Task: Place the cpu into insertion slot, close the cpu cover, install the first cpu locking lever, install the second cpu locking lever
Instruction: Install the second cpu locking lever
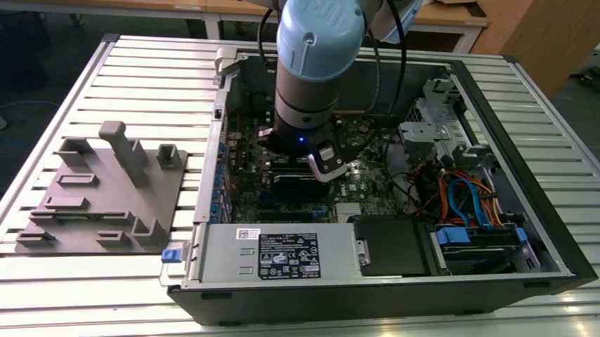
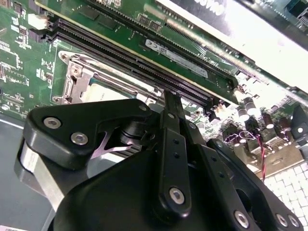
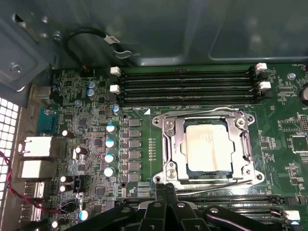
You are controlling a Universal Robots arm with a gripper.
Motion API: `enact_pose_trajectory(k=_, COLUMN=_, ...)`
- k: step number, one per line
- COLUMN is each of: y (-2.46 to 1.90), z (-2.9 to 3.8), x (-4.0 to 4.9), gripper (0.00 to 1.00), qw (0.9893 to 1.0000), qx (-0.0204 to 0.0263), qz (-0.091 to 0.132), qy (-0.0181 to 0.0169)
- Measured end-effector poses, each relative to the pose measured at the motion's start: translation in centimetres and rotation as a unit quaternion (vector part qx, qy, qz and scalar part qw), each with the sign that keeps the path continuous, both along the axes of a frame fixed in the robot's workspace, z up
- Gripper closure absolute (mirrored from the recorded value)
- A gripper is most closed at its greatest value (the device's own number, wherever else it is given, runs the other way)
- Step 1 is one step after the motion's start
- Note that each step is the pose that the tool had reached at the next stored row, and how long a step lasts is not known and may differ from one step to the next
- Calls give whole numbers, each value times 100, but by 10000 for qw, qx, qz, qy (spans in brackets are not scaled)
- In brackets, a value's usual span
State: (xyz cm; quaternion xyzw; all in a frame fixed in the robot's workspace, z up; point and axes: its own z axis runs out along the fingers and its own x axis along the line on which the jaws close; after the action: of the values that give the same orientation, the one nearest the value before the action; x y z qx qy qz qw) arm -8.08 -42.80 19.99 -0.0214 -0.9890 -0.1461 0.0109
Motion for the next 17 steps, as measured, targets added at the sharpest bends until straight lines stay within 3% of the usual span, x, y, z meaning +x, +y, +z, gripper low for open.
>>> enact_pose_trajectory(k=7, y=-29, z=-3, x=-1, gripper=90, qw=9999, qx=103, qz=-18, qy=-1)
enact_pose_trajectory(k=17, y=-43, z=-26, x=-2, gripper=90, qw=9999, qx=109, qz=-24, qy=0)
